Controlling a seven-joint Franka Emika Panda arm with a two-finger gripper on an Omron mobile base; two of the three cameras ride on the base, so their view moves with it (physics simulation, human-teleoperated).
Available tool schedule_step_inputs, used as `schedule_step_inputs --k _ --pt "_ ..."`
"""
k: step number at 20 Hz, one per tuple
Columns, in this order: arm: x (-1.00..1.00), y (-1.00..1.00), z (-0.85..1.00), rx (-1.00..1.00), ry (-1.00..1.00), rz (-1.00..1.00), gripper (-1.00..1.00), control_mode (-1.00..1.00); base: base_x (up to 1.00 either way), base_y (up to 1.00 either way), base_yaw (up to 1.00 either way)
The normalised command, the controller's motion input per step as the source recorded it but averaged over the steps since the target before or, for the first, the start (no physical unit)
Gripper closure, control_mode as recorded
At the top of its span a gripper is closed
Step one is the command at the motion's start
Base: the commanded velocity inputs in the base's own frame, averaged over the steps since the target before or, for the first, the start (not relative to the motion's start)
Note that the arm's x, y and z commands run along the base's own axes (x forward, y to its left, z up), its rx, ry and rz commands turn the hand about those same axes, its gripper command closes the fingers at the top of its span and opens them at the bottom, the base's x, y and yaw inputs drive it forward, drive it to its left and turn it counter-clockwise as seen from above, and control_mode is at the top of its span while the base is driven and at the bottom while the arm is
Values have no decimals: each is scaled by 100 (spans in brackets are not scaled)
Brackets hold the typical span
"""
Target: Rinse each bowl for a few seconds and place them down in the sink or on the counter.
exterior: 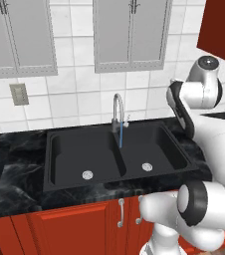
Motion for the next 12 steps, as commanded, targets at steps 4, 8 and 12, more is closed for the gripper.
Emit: schedule_step_inputs --k 4,8,12 --pt "-1 -23 -1 -4 17 5 -100 -100 0 0 0" --pt "-1 -26 -2 -9 14 6 -100 -100 0 0 0" --pt "-4 -27 -8 -12 14 5 -100 -100 0 0 0"
